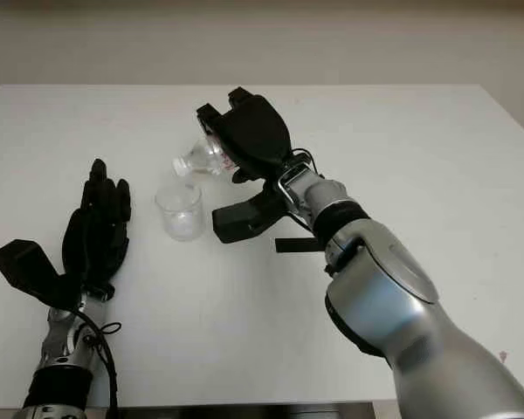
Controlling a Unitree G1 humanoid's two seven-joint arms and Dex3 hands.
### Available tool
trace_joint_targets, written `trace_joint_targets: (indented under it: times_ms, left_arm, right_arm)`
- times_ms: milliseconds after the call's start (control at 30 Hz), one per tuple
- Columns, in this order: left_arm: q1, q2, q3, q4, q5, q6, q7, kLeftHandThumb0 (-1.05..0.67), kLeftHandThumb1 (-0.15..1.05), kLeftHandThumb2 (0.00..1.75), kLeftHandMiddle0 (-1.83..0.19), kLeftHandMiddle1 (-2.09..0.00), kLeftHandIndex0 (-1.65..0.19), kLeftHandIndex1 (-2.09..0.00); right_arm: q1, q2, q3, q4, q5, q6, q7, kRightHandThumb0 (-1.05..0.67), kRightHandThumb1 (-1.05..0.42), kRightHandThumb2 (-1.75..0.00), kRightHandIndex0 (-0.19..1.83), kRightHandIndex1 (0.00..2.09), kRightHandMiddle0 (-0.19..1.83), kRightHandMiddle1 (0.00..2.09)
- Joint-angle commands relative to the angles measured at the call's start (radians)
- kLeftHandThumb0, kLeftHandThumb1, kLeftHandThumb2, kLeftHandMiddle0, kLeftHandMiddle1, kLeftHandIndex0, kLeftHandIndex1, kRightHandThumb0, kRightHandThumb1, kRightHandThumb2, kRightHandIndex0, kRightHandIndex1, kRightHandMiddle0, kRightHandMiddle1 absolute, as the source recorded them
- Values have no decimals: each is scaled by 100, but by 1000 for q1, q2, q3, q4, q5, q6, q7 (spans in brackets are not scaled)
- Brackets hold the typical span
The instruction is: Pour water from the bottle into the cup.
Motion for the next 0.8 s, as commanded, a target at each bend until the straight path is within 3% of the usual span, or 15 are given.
trace_joint_targets:
  times_ms: [0,133,767]
  left_arm:
    - [34,-17,-3,39,1,18,6,-71,105,48,14,-6,16,-6]
    - [36,-20,-4,37,2,14,8,-71,105,49,14,-6,16,-5]
    - [33,-23,-7,52,7,-1,7,-69,105,53,15,-5,17,-5]
  right_arm:
    - [-52,-8,11,-1,-12,14,-18,-41,-93,-5,99,209,36,168]
    - [-61,-3,49,4,-48,50,-36,-45,-92,-5,103,209,41,160]
    - [-66,9,88,4,-69,69,-68,-42,-94,-6,98,209,36,189]
